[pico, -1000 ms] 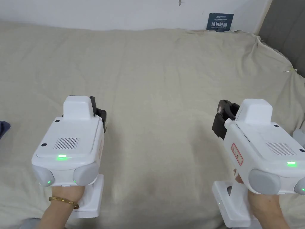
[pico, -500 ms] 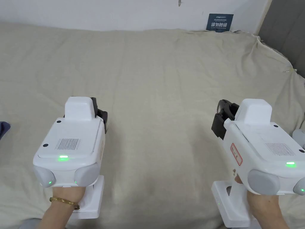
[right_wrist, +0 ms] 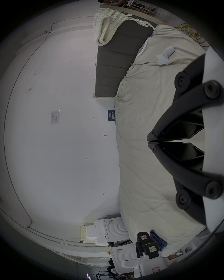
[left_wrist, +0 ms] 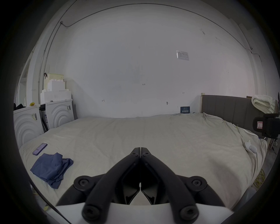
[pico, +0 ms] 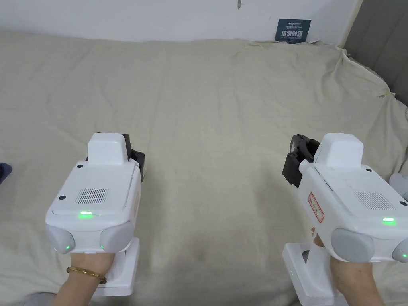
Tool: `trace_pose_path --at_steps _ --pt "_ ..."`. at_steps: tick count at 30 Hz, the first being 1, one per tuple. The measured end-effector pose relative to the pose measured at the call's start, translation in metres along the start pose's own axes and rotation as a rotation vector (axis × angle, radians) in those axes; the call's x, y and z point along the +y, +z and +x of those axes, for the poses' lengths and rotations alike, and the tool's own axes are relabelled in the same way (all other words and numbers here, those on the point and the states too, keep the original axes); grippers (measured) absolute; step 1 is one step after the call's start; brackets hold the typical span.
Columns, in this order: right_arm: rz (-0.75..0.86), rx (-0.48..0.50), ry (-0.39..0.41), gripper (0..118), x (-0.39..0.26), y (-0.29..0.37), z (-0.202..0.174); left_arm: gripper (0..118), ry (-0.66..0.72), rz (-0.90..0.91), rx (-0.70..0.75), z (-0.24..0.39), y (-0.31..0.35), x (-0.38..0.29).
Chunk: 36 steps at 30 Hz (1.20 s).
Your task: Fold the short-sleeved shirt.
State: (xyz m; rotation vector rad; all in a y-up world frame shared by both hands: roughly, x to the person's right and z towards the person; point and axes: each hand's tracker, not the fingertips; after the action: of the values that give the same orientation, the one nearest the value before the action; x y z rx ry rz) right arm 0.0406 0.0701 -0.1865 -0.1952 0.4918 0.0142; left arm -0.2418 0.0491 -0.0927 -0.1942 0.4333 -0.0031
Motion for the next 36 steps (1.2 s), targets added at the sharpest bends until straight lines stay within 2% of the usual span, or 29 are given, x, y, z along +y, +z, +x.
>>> trace_pose_path --at_steps 17,18,19,20,21,22,23,25,27,31,35,36 --pt "-0.011 0.001 -0.009 1 -0.001 -0.001 -0.001 0 0.020 -0.014 -0.008 0.001 0.000 -0.002" --pt "-0.033 0.011 -0.041 6 0.000 -0.002 0.001 6 0.050 -0.024 -0.016 0.000 0.001 -0.001" --pt "-0.075 0.031 -0.075 20 0.002 -0.003 0.002 17 0.071 -0.033 -0.023 -0.002 0.003 0.000" --pt "-0.142 0.035 -0.096 59 0.006 -0.004 0.003 49 0.094 -0.058 -0.024 -0.004 0.003 0.000" --pt "-0.205 0.045 -0.116 89 0.011 -0.006 0.004 80 0.122 -0.083 -0.030 -0.005 0.005 0.001" --pt "-0.262 0.047 -0.131 111 0.014 -0.007 0.005 108 0.144 -0.097 -0.026 -0.007 0.006 0.001" --pt "-0.298 0.048 -0.152 118 0.015 -0.007 0.005 118 0.170 -0.109 -0.023 -0.010 0.008 0.000" --pt "-0.323 0.054 -0.167 118 0.019 -0.002 0.006 118 0.177 -0.053 -0.027 -0.012 0.012 -0.011" --pt "-0.364 0.056 -0.186 118 0.025 0.000 0.006 118 0.148 -0.119 0.010 -0.013 0.013 -0.018" --pt "-0.483 -0.042 -0.212 118 0.030 0.003 0.003 118 0.131 -0.167 0.042 -0.012 0.031 -0.027" --pt "-0.588 -0.147 -0.277 118 0.035 0.006 0.000 118 0.112 -0.221 0.084 -0.017 0.043 -0.047" --pt "-0.623 -0.146 -0.282 118 0.037 0.005 0.000 118 0.107 -0.236 0.096 -0.017 0.046 -0.052"
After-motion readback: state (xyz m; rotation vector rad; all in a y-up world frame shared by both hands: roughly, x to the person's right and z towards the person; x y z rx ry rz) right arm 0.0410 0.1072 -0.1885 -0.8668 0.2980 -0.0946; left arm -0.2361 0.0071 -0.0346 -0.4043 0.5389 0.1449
